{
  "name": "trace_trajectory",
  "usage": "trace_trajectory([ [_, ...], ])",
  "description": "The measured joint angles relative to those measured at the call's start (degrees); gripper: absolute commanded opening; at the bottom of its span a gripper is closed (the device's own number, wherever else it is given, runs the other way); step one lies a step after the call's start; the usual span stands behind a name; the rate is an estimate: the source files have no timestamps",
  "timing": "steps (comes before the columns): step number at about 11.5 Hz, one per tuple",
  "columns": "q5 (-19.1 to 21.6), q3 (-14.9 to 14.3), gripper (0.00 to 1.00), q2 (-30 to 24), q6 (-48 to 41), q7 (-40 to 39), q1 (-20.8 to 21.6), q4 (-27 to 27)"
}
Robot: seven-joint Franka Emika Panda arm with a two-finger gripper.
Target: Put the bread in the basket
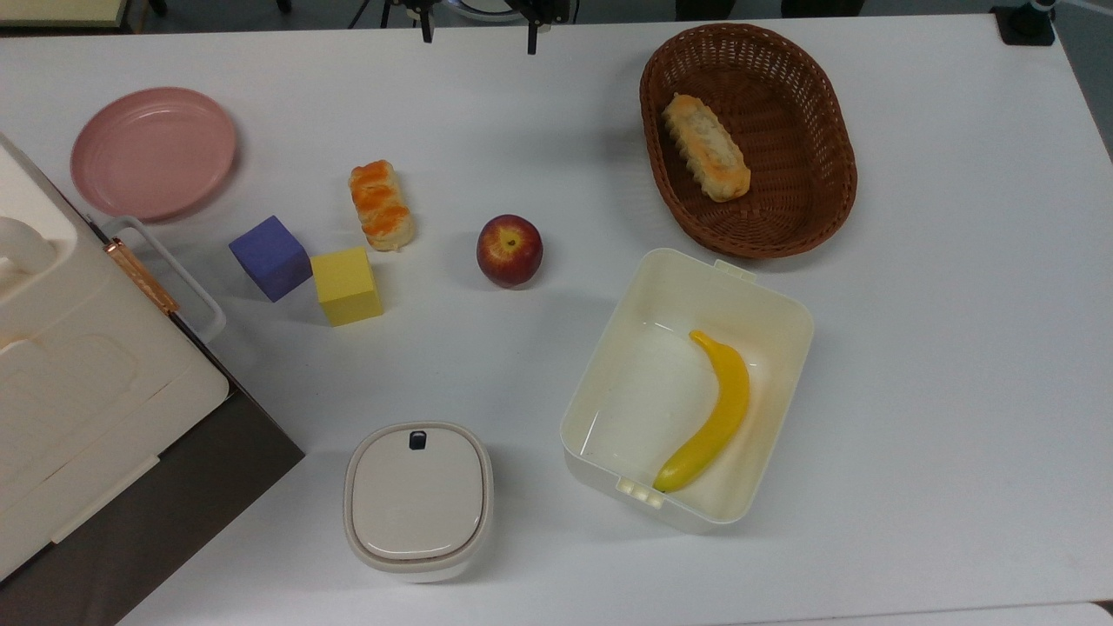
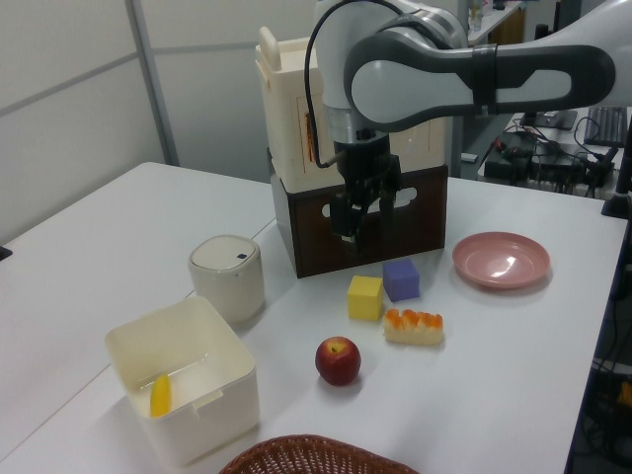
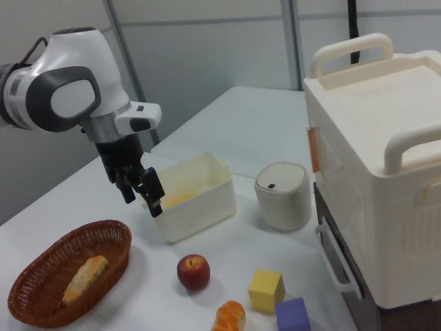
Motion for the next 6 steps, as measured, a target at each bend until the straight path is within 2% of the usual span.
trace_trajectory([
  [6,0.0,-0.8,1.00,0.0,-2.4,-0.3,-0.2,0.0],
])
